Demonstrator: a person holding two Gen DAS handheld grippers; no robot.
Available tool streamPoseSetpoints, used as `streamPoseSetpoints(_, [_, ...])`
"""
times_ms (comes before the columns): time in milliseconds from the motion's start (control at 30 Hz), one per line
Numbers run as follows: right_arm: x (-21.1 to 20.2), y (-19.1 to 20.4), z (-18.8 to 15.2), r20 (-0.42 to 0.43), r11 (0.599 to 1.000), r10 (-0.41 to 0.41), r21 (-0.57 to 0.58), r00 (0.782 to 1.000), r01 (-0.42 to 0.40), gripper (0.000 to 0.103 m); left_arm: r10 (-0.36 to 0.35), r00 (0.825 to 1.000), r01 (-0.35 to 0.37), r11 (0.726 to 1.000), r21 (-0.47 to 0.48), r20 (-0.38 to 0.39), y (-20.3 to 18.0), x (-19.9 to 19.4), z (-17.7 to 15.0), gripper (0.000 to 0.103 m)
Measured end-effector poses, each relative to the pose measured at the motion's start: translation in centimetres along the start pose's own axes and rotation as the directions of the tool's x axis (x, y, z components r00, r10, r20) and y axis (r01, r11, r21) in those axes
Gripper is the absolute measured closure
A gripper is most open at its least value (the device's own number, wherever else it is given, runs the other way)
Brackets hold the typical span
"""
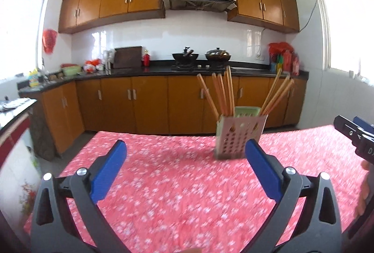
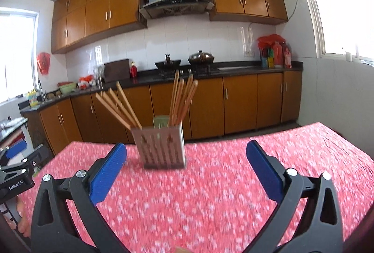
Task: Organize utensils
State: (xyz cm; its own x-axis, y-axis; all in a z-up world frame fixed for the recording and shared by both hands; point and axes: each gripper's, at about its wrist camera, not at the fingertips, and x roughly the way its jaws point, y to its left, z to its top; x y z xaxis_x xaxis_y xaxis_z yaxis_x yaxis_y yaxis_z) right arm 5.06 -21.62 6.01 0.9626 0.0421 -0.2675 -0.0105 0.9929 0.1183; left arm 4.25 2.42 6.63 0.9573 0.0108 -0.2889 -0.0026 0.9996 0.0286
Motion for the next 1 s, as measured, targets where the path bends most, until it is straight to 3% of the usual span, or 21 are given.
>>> streamPoseSetpoints(100, [-1.0,0.4,-2.3,-0.021,0.999,-0.021,-0.027,1.000,0.020,0.002,0.031,0.999,-0.031,0.999,0.030,0.020,-0.8,-1.3,-1.6,0.004])
streamPoseSetpoints(400, [-2.9,0.9,-6.8,-0.063,0.997,-0.014,-0.070,0.998,0.010,0.002,0.013,1.000,-0.012,1.000,0.019,-0.022,-1.8,-2.3,-5.0,0.004])
streamPoseSetpoints(667, [-2.8,0.4,-8.7,-0.121,0.998,-0.021,-0.056,0.992,0.014,0.002,0.009,0.999,-0.008,1.000,0.016,-0.045,-2.2,-2.7,-7.6,0.004])
streamPoseSetpoints(1000, [-3.1,0.4,-9.3,-0.128,0.999,-0.021,-0.044,0.992,0.015,0.002,0.018,0.995,-0.018,1.000,0.001,-0.098,-2.1,-2.0,-8.7,0.004])
